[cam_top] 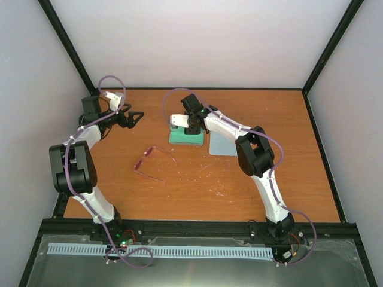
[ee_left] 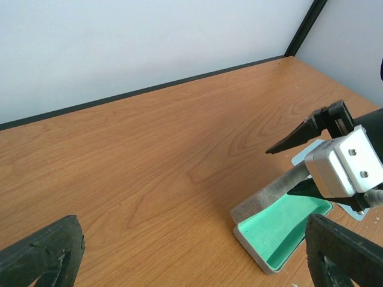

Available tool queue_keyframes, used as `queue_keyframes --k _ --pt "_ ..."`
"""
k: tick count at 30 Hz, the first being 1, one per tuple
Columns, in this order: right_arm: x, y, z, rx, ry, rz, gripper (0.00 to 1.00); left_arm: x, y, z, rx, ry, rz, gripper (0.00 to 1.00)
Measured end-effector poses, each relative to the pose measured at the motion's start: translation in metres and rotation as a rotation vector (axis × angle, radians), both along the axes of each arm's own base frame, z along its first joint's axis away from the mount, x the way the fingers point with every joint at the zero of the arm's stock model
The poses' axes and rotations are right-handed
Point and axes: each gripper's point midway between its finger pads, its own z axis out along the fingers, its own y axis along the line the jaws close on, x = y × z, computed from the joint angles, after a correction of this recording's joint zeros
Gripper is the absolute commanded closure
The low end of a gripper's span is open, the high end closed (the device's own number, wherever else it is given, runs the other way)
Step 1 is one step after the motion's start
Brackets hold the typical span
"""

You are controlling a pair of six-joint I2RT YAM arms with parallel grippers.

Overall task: Organize the sunglasses
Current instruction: Adjust the sunglasses case at the center of the board, then move the glasses cleaning cloth to the center of the board.

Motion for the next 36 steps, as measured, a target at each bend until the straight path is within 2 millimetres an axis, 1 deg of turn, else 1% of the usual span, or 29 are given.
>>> queue_keyframes --k 3,6,8,11,13,15,17,20,22,23,24,25,26,27,29,30,32,33,36 --pt "0.004 0.003 0.006 0.026 -0.011 -0.024 0.30 0.000 -0.001 0.000 -0.002 0.000 -0.004 0.01" --pt "0.008 0.006 0.011 0.055 -0.020 -0.047 0.29 -0.001 -0.001 0.001 -0.006 -0.002 -0.010 0.01" --pt "0.008 0.007 0.012 0.073 -0.016 -0.063 0.24 -0.001 -0.002 0.001 -0.007 -0.005 -0.011 0.00" --pt "0.008 0.010 0.017 0.106 -0.009 -0.085 0.24 -0.001 -0.002 0.002 -0.008 -0.006 -0.014 0.00" --pt "0.008 0.012 0.026 0.142 -0.005 -0.103 0.23 -0.001 -0.002 0.002 -0.009 -0.007 -0.017 0.00" --pt "0.007 0.014 0.041 0.192 -0.011 -0.128 0.21 -0.002 -0.004 0.002 -0.010 -0.009 -0.023 0.00" --pt "0.004 0.013 0.060 0.250 -0.022 -0.165 0.22 -0.002 -0.009 0.003 -0.010 -0.010 -0.036 0.00" --pt "0.003 0.003 0.102 0.372 -0.050 -0.260 0.26 0.000 -0.021 0.007 -0.002 -0.023 -0.065 0.00" --pt "0.005 -0.010 0.131 0.473 -0.064 -0.338 0.25 0.005 -0.038 0.014 0.006 -0.044 -0.106 0.00" --pt "0.006 -0.019 0.144 0.521 -0.070 -0.379 0.25 0.008 -0.050 0.018 0.009 -0.055 -0.131 0.01" --pt "0.008 -0.033 0.156 0.574 -0.076 -0.427 0.25 0.010 -0.060 0.021 0.011 -0.065 -0.153 0.00" --pt "0.010 -0.045 0.164 0.610 -0.082 -0.466 0.29 0.012 -0.067 0.023 0.012 -0.071 -0.167 0.00" --pt "0.012 -0.063 0.172 0.652 -0.089 -0.522 0.39 0.013 -0.079 0.026 0.013 -0.076 -0.191 0.00" --pt "0.014 -0.079 0.177 0.686 -0.090 -0.573 0.53 0.016 -0.088 0.029 0.015 -0.082 -0.209 0.00" --pt "0.018 -0.109 0.182 0.743 -0.079 -0.680 0.86 0.019 -0.105 0.032 0.017 -0.087 -0.240 0.01" --pt "0.021 -0.122 0.182 0.760 -0.069 -0.725 0.96 0.020 -0.113 0.033 0.017 -0.087 -0.255 0.00" --pt "0.024 -0.141 0.175 0.762 -0.034 -0.800 0.97 0.024 -0.126 0.035 0.017 -0.088 -0.278 0.01" --pt "0.023 -0.146 0.166 0.747 -0.002 -0.829 0.97 0.025 -0.131 0.035 0.016 -0.085 -0.285 0.01" --pt "0.011 -0.145 0.127 0.674 0.139 -0.903 0.97 0.028 -0.137 0.033 0.014 -0.066 -0.290 0.00"
